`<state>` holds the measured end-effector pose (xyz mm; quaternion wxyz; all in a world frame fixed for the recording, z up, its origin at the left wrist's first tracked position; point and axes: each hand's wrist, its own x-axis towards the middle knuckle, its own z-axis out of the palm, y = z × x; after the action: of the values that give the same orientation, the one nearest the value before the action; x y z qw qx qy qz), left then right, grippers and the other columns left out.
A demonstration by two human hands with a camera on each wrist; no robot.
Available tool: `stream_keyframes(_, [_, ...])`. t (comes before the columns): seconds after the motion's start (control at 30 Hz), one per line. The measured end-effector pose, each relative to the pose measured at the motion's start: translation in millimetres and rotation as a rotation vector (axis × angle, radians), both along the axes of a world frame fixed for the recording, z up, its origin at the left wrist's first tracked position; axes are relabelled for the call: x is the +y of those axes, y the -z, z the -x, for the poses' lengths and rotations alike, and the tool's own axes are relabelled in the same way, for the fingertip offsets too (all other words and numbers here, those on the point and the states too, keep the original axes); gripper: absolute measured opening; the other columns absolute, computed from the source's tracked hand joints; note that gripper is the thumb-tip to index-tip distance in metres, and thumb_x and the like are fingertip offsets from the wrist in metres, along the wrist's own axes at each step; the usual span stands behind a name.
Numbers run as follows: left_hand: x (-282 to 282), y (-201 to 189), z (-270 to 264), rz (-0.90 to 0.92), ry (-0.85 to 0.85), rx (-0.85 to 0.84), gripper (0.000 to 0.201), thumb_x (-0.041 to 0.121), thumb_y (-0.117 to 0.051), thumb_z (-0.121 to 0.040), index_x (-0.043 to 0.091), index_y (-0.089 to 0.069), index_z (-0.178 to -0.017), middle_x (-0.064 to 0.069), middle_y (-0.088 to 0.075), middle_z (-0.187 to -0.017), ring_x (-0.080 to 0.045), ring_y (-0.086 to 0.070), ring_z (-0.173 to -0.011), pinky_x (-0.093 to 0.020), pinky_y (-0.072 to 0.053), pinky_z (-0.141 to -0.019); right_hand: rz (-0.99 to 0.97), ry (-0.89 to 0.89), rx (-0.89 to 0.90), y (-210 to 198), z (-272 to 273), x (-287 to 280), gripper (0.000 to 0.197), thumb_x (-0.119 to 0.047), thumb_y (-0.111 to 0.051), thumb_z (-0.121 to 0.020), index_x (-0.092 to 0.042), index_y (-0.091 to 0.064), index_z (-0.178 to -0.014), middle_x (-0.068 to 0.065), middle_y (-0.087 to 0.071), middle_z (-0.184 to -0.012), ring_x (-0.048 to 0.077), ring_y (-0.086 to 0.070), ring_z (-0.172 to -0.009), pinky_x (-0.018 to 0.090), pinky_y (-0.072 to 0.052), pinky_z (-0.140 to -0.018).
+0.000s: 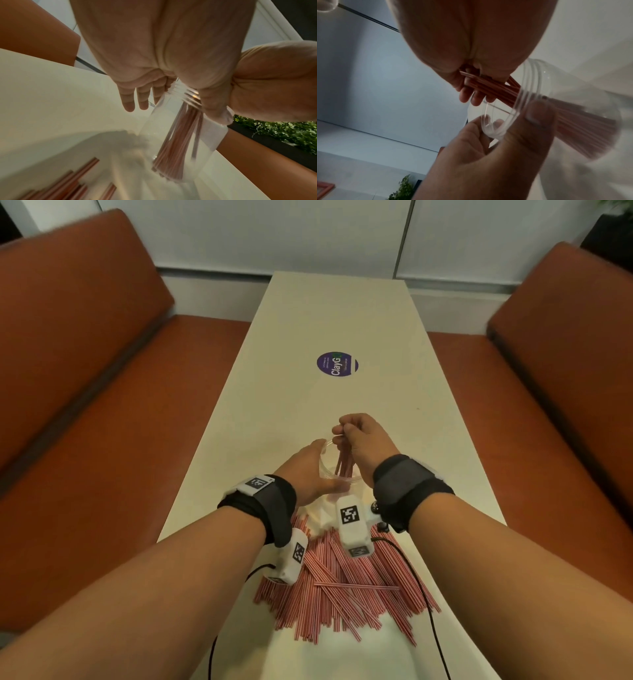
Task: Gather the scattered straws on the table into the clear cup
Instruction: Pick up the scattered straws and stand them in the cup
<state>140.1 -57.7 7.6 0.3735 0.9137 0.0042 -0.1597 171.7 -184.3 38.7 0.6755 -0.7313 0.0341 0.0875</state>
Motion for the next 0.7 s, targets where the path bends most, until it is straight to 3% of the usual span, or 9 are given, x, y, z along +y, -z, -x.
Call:
stream_keyframes(0.07, [0.0,-2.1,-0.5,-0.029,0.004,0.001,0.11,0.067,-0.075,-0.056,0.026,-0.026,-0.146,0.0,-0.045,-0.146,-0.021,-0.047,-0.13,-0.041,-0.04,-0.106,0.048,0.008,-0.058,-3.9,-1.7,-2.1,0.018,-0.009,-0.041,-0.098,-0.012,-0.055,-0.108,-0.001,-0.065,-0.094,0.016,-0.061,-0.09,0.032,-0.05,-0.088])
stream_keyframes(0.17, [3.1,-11.1,6.3,-0.053,0.007,-0.026,0.112,0.055,-0.079,-0.064,0.019,-0.018,-0.151,-0.002,-0.034,-0.153,-0.02,-0.037,-0.138,-0.035,-0.031,-0.112,0.092,0.061,-0.2,-21.0,-1.4,-11.9,0.017,-0.015,-0.049,-0.096,-0.017,-0.056,-0.111,-0.001,-0.065,-0.106,0.015,-0.061,-0.103,0.027,-0.047,-0.092])
stream_keyframes(0.23, [10.6,-18.5,19.7,-0.077,-0.029,-0.046,0.106,0.047,-0.079,-0.07,0.016,-0.018,-0.151,-0.002,-0.031,-0.155,-0.02,-0.035,-0.139,-0.035,-0.03,-0.113,0.122,0.108,-0.268,-31.2,6.1,-26.8,0.018,-0.018,-0.053,-0.095,-0.016,-0.057,-0.112,-0.001,-0.064,-0.107,0.013,-0.06,-0.099,0.023,-0.047,-0.09])
stream_keyframes(0.33, [28.3,-17.6,52.4,-0.198,-0.102,-0.002,0.079,0.044,-0.074,-0.077,0.016,-0.038,-0.141,-0.002,-0.048,-0.141,-0.02,-0.051,-0.123,-0.034,-0.043,-0.103,0.335,0.093,-0.259,-27.0,35.1,-57.0,0.015,-0.026,-0.057,-0.092,-0.022,-0.057,-0.107,-0.002,-0.063,-0.1,0.015,-0.06,-0.092,0.026,-0.048,-0.084])
stream_keyframes(0.4, [38.6,-9.4,78.9,-0.293,-0.133,0.094,0.061,0.045,-0.07,-0.08,0.016,-0.049,-0.13,-0.003,-0.057,-0.127,-0.019,-0.057,-0.109,-0.032,-0.047,-0.094,0.628,-0.043,-0.213,-7.0,63.3,-75.6,0.016,-0.029,-0.057,-0.092,-0.022,-0.059,-0.107,-0.005,-0.061,-0.096,0.014,-0.058,-0.089,0.027,-0.046,-0.081])
stream_keyframes(0.5, [40.7,4.4,111.3,-0.384,-0.153,0.185,0.044,0.045,-0.064,-0.085,0.016,-0.056,-0.117,0.0,-0.06,-0.108,-0.017,-0.056,-0.093,-0.027,-0.047,-0.081,0.959,-0.396,-0.148,26.4,108.6,-84.2,0.024,-0.038,-0.057,-0.088,-0.026,-0.061,-0.108,-0.008,-0.063,-0.098,0.01,-0.058,-0.087,0.029,-0.05,-0.082])
stream_keyframes(0.6, [34.1,11.3,126.2,-0.429,-0.184,0.151,0.034,0.043,-0.06,-0.088,0.015,-0.057,-0.108,-0.001,-0.061,-0.102,-0.018,-0.056,-0.089,-0.026,-0.045,-0.075,1.114,-0.648,-0.14,42.8,142.2,-71.8,0.044,-0.063,-0.061,-0.074,-0.03,-0.057,-0.102,-0.01,-0.055,-0.094,0.009,-0.054,-0.084,0.03,-0.052,-0.08])
stream_keyframes(0.7, [28.9,14.1,133.1,-0.412,-0.21,0.134,0.033,0.042,-0.059,-0.089,0.014,-0.057,-0.105,-0.002,-0.06,-0.099,-0.019,-0.057,-0.087,-0.028,-0.046,-0.073,1.208,-0.727,-0.178,51.4,161.0,-56.5,0.06,-0.074,-0.063,-0.063,-0.029,-0.049,-0.1,-0.007,-0.053,-0.099,0.013,-0.05,-0.088,0.031,-0.049,-0.083])
